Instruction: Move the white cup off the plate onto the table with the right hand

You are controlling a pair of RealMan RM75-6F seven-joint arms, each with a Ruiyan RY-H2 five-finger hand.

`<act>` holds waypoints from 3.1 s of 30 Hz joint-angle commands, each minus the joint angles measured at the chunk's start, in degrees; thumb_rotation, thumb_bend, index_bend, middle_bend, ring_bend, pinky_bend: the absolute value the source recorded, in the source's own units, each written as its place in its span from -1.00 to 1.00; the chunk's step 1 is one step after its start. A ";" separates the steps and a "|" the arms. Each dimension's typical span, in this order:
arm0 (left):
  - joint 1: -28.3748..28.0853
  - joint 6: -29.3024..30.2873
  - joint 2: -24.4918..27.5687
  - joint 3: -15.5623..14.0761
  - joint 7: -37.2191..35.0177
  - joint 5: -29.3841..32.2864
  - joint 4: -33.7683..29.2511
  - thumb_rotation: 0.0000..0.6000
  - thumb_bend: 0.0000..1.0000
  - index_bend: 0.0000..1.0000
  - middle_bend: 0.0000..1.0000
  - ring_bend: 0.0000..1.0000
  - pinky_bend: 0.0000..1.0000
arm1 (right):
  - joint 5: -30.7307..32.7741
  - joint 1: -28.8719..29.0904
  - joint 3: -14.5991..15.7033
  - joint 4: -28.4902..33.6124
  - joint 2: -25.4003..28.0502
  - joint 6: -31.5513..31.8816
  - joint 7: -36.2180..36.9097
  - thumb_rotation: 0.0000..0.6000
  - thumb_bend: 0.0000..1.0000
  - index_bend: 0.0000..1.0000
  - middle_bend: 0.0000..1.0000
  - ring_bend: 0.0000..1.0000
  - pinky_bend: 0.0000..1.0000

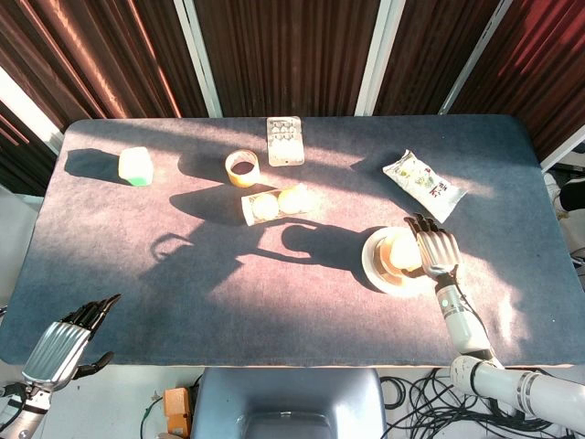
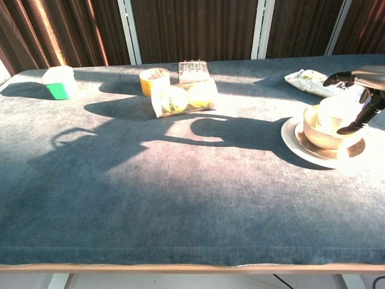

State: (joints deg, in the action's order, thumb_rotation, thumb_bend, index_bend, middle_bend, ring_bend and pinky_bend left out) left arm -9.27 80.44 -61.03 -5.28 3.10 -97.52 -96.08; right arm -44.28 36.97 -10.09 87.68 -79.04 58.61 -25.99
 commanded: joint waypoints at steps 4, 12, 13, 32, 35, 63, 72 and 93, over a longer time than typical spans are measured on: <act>0.11 0.16 0.11 -0.05 -0.22 0.00 0.09 1.00 -0.55 -0.97 -0.64 -0.60 -0.07 | -0.19 -0.01 0.02 -0.26 -0.25 -0.02 0.17 1.00 -0.98 -0.71 -0.88 -0.86 -0.40; 0.32 0.20 0.36 -0.04 -0.42 0.43 0.02 1.00 -0.55 -0.97 -0.64 -0.60 -0.07 | -0.96 0.16 -0.33 -1.68 -1.36 -0.14 1.11 1.00 -0.98 -0.63 -0.79 -0.77 -0.27; 0.36 0.22 0.40 -0.06 -0.43 0.46 -0.03 1.00 -0.55 -0.97 -0.64 -0.60 -0.07 | -1.08 0.22 -0.37 -2.02 -1.62 -0.19 1.21 1.00 -0.98 -0.61 -0.76 -0.74 -0.22; 0.64 0.76 0.48 0.11 -1.04 0.44 0.14 1.00 -0.55 -0.97 -0.63 -0.60 -0.07 | -6.06 -0.41 -0.48 -5.01 -4.85 2.55 2.98 1.00 -0.70 0.30 -0.07 0.07 0.47; 0.64 0.72 0.46 0.10 -0.93 0.38 0.09 1.00 -0.55 -0.97 -0.64 -0.60 -0.07 | -7.21 -0.91 -0.73 -4.25 -4.52 3.72 3.43 1.00 -0.70 0.32 -0.07 0.07 0.48; 0.75 0.78 0.86 0.05 -1.59 0.37 0.09 1.00 -0.55 -0.97 -0.63 -0.60 -0.06 | -14.05 4.83 -4.01 5.00 -13.58 1.91 5.23 1.00 -0.70 0.28 -0.07 0.07 0.48; 1.04 1.61 1.18 -0.07 -3.13 -0.08 0.69 1.00 -0.55 -0.97 -0.63 -0.60 -0.07 | -15.21 7.45 -2.46 -2.62 -21.50 -0.88 5.94 1.00 -0.70 0.10 -0.09 -0.13 0.40; 0.98 1.28 1.16 0.08 -3.12 0.14 0.77 1.00 -0.55 -0.97 -0.62 -0.59 -0.06 | -30.43 0.18 1.82 8.50 -7.44 9.07 11.44 1.00 -0.86 -1.00 -1.00 -1.00 -0.67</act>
State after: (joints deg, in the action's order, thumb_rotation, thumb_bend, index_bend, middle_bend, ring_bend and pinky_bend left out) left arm -8.29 81.73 -59.86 -5.21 -0.02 -97.39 -95.31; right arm -70.74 39.84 -9.93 92.81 -90.76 64.31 -16.64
